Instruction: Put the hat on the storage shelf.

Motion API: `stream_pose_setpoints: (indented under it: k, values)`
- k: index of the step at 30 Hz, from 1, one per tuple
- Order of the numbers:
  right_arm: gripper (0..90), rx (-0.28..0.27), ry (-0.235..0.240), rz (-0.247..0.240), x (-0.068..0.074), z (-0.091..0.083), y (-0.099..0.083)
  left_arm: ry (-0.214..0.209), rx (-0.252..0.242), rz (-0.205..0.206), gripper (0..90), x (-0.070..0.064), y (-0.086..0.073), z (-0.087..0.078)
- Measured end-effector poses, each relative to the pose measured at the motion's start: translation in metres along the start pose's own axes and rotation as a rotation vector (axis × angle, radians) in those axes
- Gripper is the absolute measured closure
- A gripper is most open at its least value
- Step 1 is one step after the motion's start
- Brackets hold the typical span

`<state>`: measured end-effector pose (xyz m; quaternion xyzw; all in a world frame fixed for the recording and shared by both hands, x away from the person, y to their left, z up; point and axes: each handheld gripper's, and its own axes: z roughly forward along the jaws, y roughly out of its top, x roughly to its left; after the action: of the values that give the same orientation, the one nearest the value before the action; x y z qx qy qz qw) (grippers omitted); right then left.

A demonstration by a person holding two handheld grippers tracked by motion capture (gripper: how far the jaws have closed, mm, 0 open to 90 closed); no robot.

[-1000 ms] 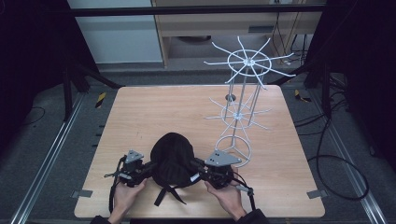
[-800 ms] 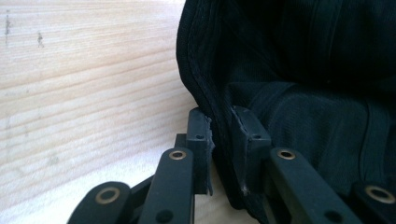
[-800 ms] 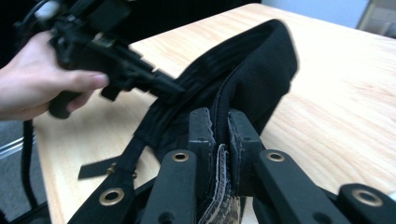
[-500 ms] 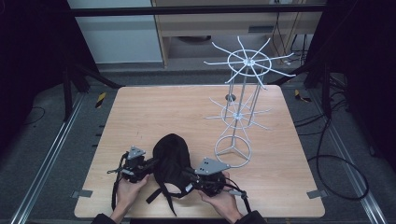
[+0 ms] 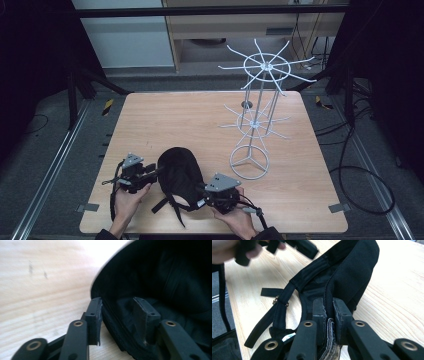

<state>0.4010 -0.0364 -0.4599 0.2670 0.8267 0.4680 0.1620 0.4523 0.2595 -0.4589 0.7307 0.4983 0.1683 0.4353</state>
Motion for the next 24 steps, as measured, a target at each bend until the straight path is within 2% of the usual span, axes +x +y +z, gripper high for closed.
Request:
stream_pose_setpoints:
  k: [2, 5, 10, 16, 18, 24]
  values:
    - [81.4, 0.000, 0.000, 0.001, 0.000, 0.000, -0.001, -0.035, -0.035, -0.003, 54.0, -0.005, 0.005, -0.010]
    - [81.1, -0.003, 0.000, 0.000, 0.001, 0.001, -0.001, -0.073, -0.052, -0.005, 51.5, -0.014, 0.009, -0.015]
    - [80.3, -0.006, 0.006, 0.008, 0.000, 0.001, -0.002, -0.128, -0.072, 0.020, 46.8, -0.035, 0.014, -0.018]
    - [79.9, -0.008, 0.008, 0.010, 0.001, 0.001, -0.003, -0.188, -0.067, 0.045, 43.9, -0.059, 0.020, -0.014]
    - [79.7, -0.008, 0.010, 0.012, 0.001, 0.001, -0.003, -0.193, -0.062, 0.060, 43.1, -0.063, 0.021, -0.012]
    - [79.4, -0.010, 0.017, 0.009, 0.002, 0.002, -0.003, -0.221, -0.045, 0.070, 42.8, -0.077, 0.023, -0.002]
